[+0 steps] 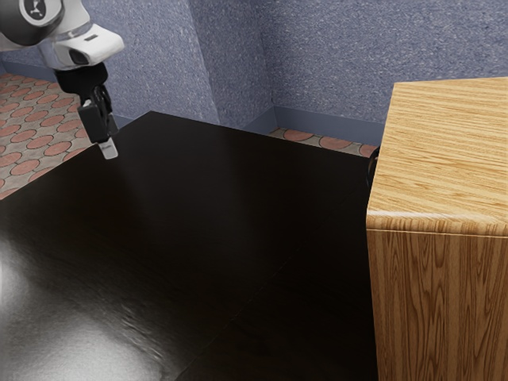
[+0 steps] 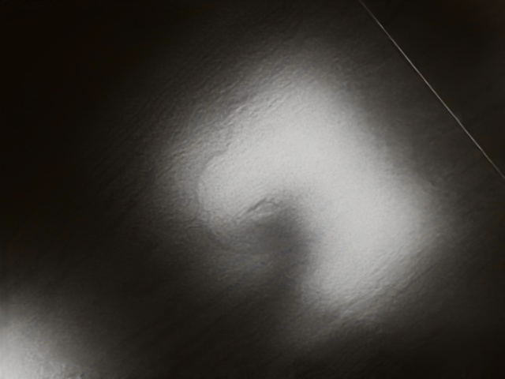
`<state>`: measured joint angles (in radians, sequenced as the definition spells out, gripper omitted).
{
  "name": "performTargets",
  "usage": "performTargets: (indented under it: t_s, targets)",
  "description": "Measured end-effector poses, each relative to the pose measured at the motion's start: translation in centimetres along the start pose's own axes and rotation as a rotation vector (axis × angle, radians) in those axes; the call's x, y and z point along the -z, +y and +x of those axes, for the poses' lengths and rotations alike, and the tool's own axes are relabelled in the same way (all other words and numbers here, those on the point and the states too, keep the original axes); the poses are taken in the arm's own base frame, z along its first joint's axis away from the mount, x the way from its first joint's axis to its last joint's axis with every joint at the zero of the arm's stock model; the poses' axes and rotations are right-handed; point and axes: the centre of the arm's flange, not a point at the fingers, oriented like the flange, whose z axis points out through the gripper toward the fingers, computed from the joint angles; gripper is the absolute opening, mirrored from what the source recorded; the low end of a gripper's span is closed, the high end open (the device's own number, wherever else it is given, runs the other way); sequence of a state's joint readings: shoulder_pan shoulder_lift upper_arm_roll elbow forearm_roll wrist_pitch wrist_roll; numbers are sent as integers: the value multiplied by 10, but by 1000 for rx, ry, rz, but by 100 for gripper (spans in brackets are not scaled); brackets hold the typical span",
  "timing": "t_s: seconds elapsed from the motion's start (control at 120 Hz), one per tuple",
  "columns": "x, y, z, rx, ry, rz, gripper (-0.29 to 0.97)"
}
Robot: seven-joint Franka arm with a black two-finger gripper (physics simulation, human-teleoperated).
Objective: Pull the drawer handle with one arm to open the drawer
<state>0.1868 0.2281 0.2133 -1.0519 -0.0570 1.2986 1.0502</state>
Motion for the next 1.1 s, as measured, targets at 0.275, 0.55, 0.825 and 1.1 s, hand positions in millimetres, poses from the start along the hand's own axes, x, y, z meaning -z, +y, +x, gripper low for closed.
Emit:
performTargets:
  t_s: [0.275,0.55,0.825,1.1]
  targets:
    - [12,55,-6,-87,40,-50,68]
    - [-12,44,-8,-416,33,33,68]
    - [-13,75,88,-1071,128,224,67]
    - [-21,149,181,-1582,331,302,62]
